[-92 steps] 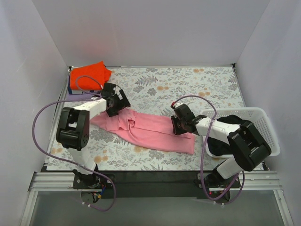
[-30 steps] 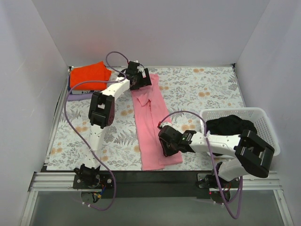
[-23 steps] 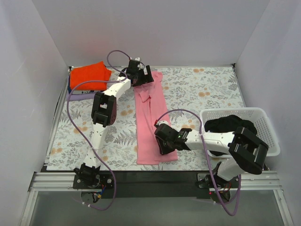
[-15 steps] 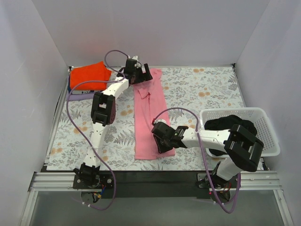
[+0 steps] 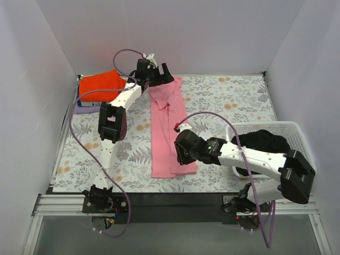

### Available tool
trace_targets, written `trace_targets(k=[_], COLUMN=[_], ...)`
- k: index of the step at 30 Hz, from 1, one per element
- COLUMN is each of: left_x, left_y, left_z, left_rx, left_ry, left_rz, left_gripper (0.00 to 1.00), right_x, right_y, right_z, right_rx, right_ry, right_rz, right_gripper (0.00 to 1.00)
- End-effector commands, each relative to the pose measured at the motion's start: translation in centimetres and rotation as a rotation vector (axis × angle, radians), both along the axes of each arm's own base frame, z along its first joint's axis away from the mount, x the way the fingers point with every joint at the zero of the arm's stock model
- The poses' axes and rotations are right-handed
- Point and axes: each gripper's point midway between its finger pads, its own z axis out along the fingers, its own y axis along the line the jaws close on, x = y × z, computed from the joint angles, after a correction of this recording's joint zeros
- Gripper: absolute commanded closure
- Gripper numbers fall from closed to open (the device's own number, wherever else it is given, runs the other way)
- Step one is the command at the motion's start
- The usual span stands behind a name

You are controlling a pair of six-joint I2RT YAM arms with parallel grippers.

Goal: Fold and stack the t-shirts
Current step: Fold the tshirt

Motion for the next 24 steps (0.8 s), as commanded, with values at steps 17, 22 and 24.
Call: trace_targets(k=[17, 22, 24], left_x=[-30.4, -35.8, -37.5], left_y=[6.7, 7.2, 7.5], left_z=[3.1, 1.0, 0.4], left_rx=[0.029, -0.022, -0.014], left_ry=[0.217, 0.310, 0.334], left_rz=[0.122, 0.139, 0.138], left_gripper=[0.06, 0.07, 0.07], right_x=[-1.4, -1.2, -1.2], right_y=[-8.5, -7.1, -6.6], right_z=[-4.9, -5.3, -5.3], right_rx=[-0.056, 0.007, 0.025], right_ry=[0.046, 0.059, 0.064], right_rz=[-0.176, -0.161, -0.152], right_gripper=[0.63, 0.63, 0.63])
